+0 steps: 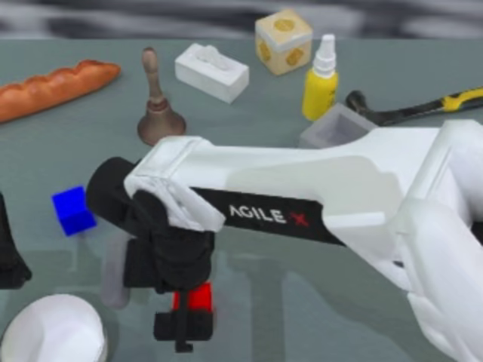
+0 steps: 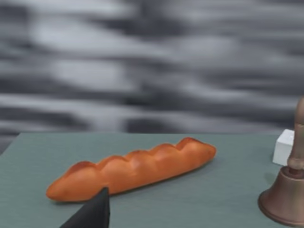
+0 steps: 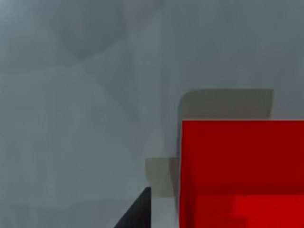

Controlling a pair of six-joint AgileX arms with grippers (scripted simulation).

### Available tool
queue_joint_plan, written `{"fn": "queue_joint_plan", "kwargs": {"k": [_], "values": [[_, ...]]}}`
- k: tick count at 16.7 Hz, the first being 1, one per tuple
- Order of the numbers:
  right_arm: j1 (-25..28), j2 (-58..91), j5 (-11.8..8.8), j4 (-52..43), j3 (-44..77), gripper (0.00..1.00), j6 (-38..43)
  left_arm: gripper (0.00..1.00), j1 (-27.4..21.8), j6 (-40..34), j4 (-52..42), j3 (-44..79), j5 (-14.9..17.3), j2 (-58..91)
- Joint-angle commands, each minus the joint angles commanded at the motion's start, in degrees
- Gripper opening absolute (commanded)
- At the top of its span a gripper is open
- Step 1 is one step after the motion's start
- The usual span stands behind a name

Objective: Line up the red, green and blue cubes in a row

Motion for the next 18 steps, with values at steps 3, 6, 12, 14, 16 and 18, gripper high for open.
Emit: {"fn": "queue_joint_plan", "kwargs": {"k": [3,6,12,14,16,18], "values": [[0.0,0.0,0.0,0.0,0.0,1.0,0.0,1.0,0.0,0.0,0.0,0.0,0.0,0.0],[0.0,0.0,0.0,0.0,0.0,1.0,0.0,1.0,0.0,0.0,0.0,0.0,0.0,0.0],[0.2,-0.4,0.1,-2.4,2.2,1.0,-0.2,1.0,0.0,0.0,0.0,0.0,0.0,0.0],[0.2,-1.4,0.1,-6.6,5.3,1.0,-0.1,1.0,0.0,0.0,0.0,0.0,0.0,0.0],[0.3,-2.3,0.0,-11.0,8.4,1.0,-0.2,1.0,0.0,0.0,0.0,0.0,0.0,0.0],[0.3,-3.0,0.0,-13.4,10.3,1.0,-0.2,1.0,0.0,0.0,0.0,0.0,0.0,0.0]]}}
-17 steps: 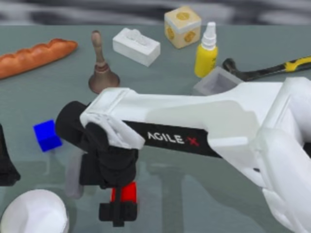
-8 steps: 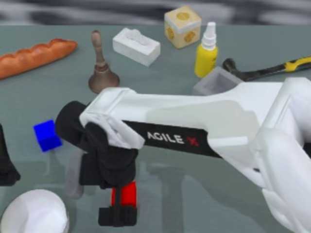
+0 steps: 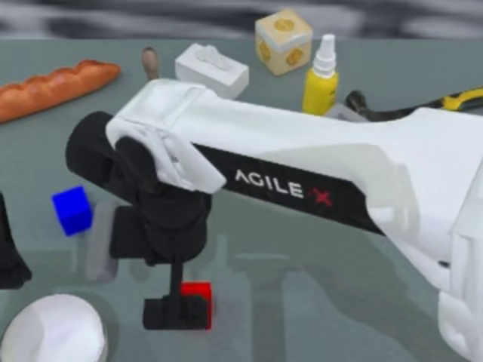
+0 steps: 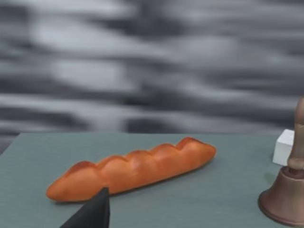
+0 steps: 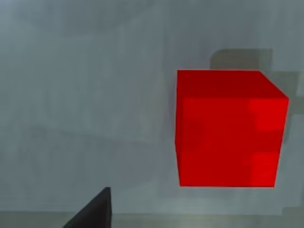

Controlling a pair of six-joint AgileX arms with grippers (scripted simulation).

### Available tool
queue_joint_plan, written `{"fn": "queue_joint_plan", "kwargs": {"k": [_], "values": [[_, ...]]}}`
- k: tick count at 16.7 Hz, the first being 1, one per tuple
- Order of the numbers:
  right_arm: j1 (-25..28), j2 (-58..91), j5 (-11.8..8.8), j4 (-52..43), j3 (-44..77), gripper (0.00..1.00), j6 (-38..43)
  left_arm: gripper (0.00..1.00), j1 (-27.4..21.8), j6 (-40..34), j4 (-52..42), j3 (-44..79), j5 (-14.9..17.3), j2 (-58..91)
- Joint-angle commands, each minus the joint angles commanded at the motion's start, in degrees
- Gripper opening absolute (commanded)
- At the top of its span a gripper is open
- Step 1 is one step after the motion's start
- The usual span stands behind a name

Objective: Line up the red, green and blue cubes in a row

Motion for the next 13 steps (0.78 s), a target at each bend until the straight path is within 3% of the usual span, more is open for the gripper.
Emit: {"fn": "queue_joint_plan", "kwargs": {"k": [7,13], "values": [[-1.0,-1.6,-0.2,1.0,-1.2,1.0,0.3,1.0,-0.3,-0.4,-1.1,1.6,-0.1,1.6],[-9.9,-20.7,-1.6,13.0,-16.5,1.0,4.7,1.0,-3.6,-4.7,-12.0,19.1,0.0,20.4]]}}
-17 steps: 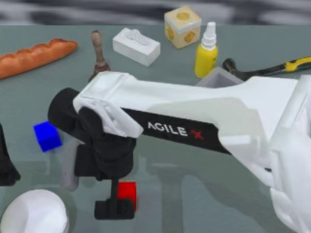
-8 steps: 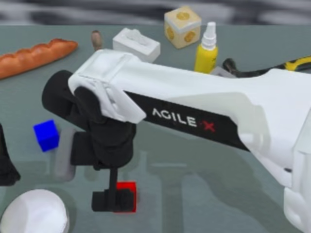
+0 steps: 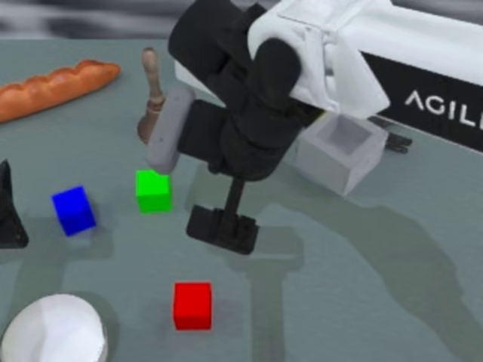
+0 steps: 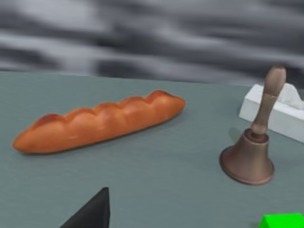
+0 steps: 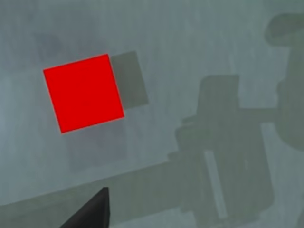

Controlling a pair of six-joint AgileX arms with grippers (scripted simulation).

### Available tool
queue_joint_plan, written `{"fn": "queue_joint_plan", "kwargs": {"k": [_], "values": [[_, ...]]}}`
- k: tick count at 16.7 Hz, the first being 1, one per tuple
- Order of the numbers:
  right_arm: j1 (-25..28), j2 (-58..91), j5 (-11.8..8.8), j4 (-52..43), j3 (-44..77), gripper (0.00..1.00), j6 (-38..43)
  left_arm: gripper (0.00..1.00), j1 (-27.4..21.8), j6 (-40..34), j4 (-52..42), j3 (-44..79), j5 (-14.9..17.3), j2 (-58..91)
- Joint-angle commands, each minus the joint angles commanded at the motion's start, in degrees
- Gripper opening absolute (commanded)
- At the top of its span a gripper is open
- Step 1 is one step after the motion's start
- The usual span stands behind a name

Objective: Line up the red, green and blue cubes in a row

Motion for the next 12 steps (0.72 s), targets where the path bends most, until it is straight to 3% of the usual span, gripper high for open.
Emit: {"fn": "queue_joint_plan", "kwargs": {"k": [7,12], "values": [[-19.2,-44.7,-1.7,23.3,-36.6,1.0,10.9,1.0,-6.4,-7.8,-21.2,32.8,0.1,43.8],[-32.3,-76.4,-1.2,39.3,-65.9,1.0,18.6,1.0,-10.8,-13.3,-36.5,55.2,0.0,73.3]]}}
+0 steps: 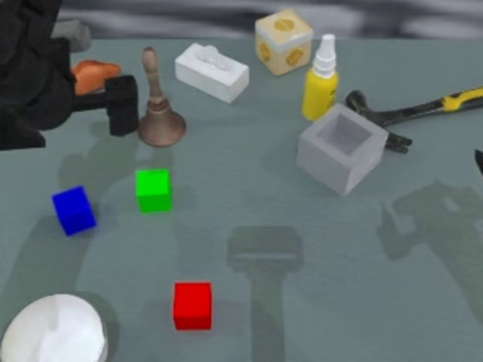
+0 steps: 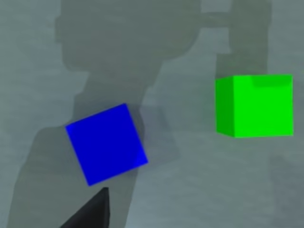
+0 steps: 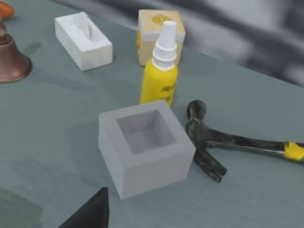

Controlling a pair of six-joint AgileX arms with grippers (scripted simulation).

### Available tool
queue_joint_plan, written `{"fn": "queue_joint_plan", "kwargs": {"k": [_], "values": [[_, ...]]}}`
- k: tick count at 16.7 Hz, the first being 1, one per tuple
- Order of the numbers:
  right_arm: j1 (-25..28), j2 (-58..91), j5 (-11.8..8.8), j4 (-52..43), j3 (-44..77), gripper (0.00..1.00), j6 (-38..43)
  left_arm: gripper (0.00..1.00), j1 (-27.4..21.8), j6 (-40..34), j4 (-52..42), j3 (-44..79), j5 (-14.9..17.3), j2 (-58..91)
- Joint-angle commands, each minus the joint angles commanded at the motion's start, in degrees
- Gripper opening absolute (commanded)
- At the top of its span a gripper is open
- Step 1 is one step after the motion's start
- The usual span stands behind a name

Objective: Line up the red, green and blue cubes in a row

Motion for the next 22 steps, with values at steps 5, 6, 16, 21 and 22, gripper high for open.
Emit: {"fn": "queue_joint_plan", "kwargs": {"k": [5,6,16,21,22], "values": [[-10.0,-24.1,1.7,13.2,-23.4,1.0,5.5,1.0,-3.4,-4.4,-11.2,18.3,0.1,21.8],[-11.4,-27.8,2.0,15.2,-26.9,1.0,6.3,1.0,-3.9,-5.1,-12.9,21.2,0.1,25.3],[-15.3,-37.8,3.1,21.0,-36.2,1.0,8.5,1.0,-5.1,-7.1,-17.3,29.5,0.2,34.3],[-15.3,-37.8,3.1,21.0,-36.2,1.0,8.5,1.0,-5.2,-6.9,-10.9,25.6,0.3,36.7],[-15.3,-37.8,3.1,21.0,-36.2,1.0,8.5,1.0,-5.2,-6.9,-8.5,24.2,0.3,37.5]]}}
